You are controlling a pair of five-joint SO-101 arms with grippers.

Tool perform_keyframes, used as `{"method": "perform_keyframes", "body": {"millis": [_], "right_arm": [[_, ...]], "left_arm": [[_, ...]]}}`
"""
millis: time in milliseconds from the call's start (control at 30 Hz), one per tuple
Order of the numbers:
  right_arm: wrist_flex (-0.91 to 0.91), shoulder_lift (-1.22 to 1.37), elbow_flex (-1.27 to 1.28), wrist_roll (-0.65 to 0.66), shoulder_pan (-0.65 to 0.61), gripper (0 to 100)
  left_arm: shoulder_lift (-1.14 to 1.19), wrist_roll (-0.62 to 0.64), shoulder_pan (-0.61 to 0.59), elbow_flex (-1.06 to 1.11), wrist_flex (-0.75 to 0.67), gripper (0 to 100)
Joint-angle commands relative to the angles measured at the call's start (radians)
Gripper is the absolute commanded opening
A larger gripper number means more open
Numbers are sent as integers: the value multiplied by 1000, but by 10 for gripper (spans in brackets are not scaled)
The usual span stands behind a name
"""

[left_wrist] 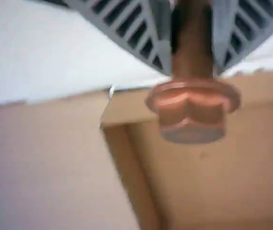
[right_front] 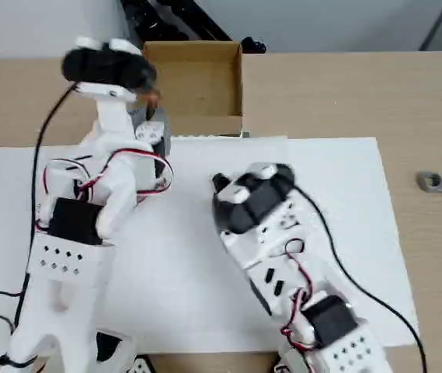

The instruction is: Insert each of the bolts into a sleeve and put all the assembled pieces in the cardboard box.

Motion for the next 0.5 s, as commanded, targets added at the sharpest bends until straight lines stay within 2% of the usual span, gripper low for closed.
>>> {"method": "perform_keyframes", "body": {"millis": [0, 200, 333, 467], "right_arm": [[-105, -21, 54, 11, -13, 2], [-232, 88, 109, 8, -21, 2], [-332, 217, 87, 8, -56, 2], [-340, 302, -5, 6, -88, 2]], "left_arm": [[-44, 63, 5, -90, -29, 6], [-114, 149, 51, -62, -89, 5], [-305, 221, 123, 113, -216, 5], [-451, 235, 121, 306, -296, 5]]}}
